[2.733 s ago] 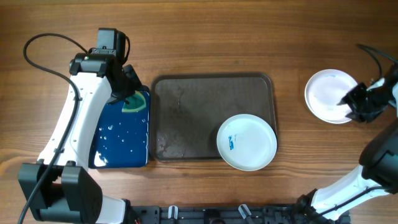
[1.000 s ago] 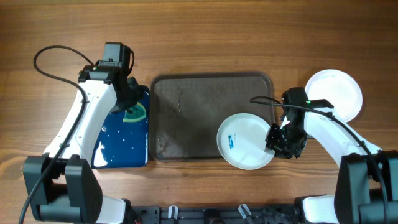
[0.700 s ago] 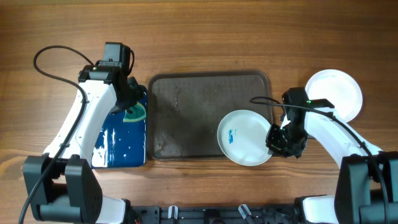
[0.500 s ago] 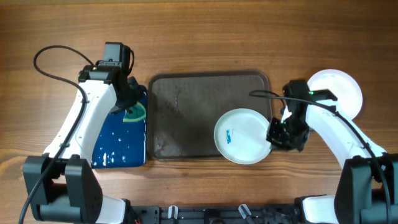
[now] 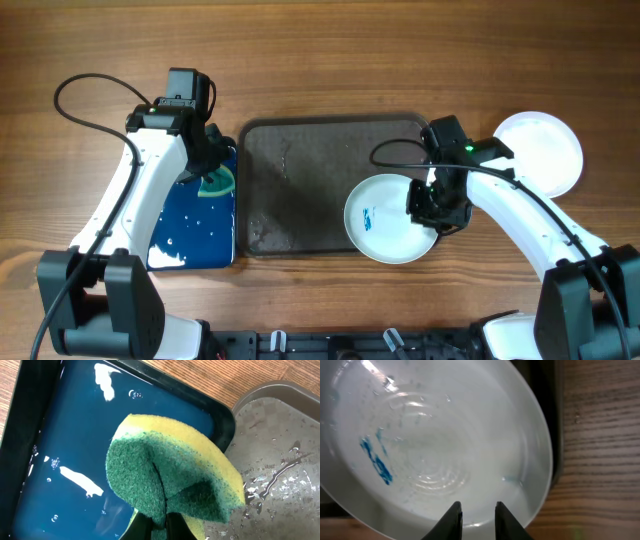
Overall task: Clean dirty plates on tray and stack at the side
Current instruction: 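Reach the right gripper to the last stained plate and grip its rim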
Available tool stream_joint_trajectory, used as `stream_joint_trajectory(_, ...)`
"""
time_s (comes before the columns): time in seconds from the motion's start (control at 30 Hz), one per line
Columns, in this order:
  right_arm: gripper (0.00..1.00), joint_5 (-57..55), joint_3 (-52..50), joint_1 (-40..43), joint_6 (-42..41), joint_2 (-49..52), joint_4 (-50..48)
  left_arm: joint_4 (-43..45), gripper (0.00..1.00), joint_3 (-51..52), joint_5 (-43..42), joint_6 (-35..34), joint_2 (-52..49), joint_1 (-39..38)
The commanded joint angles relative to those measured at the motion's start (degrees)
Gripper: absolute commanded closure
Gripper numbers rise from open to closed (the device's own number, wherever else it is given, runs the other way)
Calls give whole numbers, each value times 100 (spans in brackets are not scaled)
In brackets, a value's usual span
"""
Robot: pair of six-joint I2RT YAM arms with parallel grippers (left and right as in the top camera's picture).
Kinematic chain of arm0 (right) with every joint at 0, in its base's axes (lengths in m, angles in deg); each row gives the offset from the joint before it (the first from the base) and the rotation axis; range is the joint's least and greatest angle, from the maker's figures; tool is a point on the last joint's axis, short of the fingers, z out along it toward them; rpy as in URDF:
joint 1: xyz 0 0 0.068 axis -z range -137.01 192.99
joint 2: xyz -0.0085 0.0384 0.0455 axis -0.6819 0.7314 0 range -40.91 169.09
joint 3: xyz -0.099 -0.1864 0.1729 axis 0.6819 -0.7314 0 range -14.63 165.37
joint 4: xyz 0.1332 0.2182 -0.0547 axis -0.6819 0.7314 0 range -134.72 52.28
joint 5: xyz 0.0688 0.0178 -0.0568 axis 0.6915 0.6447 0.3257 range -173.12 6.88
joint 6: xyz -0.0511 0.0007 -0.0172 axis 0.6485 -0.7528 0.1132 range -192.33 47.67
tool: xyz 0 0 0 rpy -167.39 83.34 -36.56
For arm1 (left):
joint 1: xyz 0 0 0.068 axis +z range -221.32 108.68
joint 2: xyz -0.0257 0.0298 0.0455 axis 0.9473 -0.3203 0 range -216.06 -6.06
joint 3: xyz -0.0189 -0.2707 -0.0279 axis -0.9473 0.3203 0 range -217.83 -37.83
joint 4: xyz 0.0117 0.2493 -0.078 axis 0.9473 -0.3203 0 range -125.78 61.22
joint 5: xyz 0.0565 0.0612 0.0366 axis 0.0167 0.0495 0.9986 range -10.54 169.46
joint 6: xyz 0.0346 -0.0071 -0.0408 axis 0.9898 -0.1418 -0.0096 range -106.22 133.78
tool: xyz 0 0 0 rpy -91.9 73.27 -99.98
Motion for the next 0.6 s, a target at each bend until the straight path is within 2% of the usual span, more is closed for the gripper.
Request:
stream_joint_trajectory(0.0, 77, -350, 326, 4, -2, -140, 350, 7, 96, 26, -9, 46, 20, -4)
stream_joint_trajectory(0.2, 75, -472, 337, 7, -479, -404, 861, 0, 96, 26, -9, 48, 20, -4)
stream_joint_trajectory(0.57, 75, -450, -184, 7, -625, -404, 516, 44, 96, 26, -9, 48, 20, -4)
